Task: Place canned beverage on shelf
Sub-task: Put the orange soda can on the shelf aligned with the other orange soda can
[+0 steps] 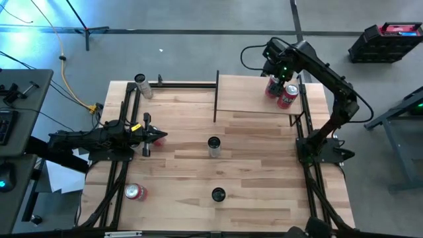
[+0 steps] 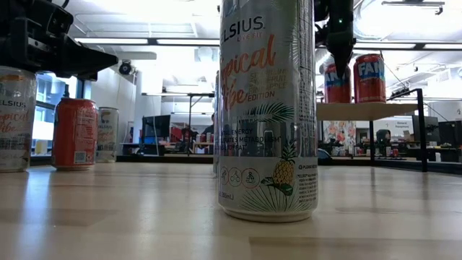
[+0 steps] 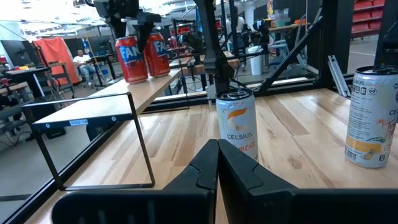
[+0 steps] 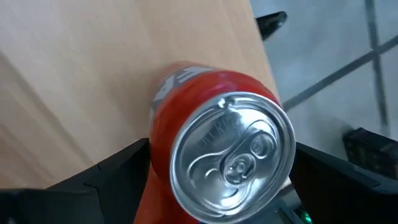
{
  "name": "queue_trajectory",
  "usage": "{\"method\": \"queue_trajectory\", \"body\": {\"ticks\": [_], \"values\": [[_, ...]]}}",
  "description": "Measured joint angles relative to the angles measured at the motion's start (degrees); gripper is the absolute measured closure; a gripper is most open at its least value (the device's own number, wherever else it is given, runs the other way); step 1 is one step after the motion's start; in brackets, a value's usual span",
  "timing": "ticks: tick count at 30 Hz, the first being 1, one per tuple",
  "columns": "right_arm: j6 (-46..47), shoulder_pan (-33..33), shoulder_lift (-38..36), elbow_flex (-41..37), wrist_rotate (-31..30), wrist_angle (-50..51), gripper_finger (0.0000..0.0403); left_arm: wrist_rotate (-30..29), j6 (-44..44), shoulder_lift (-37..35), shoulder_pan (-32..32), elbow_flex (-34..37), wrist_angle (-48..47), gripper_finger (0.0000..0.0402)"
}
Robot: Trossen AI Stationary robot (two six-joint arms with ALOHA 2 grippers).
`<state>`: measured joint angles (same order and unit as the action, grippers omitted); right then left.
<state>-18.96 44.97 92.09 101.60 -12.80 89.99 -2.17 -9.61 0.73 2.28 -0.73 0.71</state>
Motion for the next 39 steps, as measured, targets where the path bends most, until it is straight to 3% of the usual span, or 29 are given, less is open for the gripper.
{"method": "queue_trajectory", "body": {"ticks": [16, 24, 31, 39], "values": [[-0.4, 0.0, -5.4, 0.0, -3.2, -0.5, 0.0057, 0.0, 0.0, 0.0, 0.0, 0.0, 0.0, 0.0398], [-0.6, 0.0, -9.7, 0.1, 1.6, -12.0, 0.0057, 0.0, 0.0, 0.0, 0.0, 0.0, 0.0, 0.0398], [-1.3, 0.0, -7.9, 0.0, 6.8, -13.7, 0.0057, 0.0, 0.0, 0.0, 0.0, 0.0, 0.0, 0.0398], [-2.3, 0.0, -4.9, -0.1, 0.7, -8.9, 0.0057, 0.0, 0.0, 0.0, 0.0, 0.0, 0.0, 0.0398]]}}
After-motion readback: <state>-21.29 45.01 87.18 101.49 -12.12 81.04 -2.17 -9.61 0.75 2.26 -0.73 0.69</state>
